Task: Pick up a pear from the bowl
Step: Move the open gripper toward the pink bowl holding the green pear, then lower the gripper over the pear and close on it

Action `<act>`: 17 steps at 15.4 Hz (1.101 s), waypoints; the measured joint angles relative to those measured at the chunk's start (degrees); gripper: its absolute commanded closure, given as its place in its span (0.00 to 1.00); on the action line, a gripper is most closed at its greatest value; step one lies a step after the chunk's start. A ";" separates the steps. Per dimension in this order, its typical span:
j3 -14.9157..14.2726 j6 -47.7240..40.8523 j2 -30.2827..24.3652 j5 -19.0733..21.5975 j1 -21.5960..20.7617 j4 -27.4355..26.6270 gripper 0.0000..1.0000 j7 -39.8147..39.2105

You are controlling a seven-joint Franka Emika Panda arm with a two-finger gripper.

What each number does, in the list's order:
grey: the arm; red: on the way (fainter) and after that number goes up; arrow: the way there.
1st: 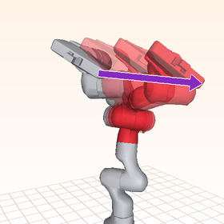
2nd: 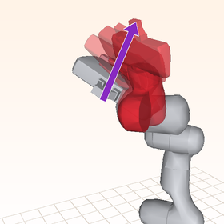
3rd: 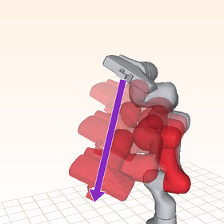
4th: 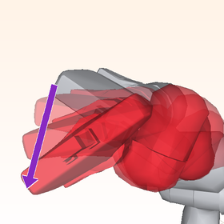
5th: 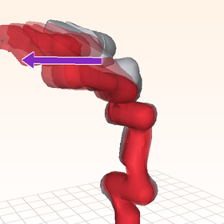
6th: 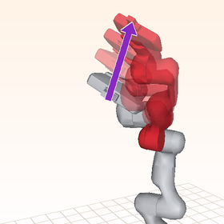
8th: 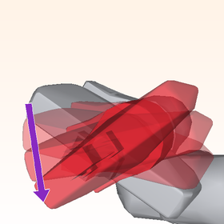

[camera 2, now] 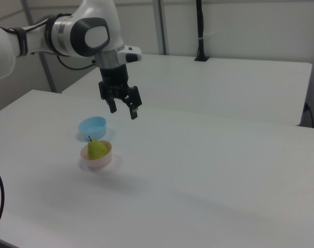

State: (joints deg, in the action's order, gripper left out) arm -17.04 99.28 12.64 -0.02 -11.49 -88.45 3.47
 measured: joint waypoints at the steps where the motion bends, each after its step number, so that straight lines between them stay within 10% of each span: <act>1: 0.00 0.00 0.00 0.00 0.00 0.00 0.00 0.00; 17: 2.24 -2.47 0.29 2.38 -3.46 -1.16 0.00 -0.54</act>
State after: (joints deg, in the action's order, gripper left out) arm -14.80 96.81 12.92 2.36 -14.95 -89.61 2.93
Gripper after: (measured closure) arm 0.000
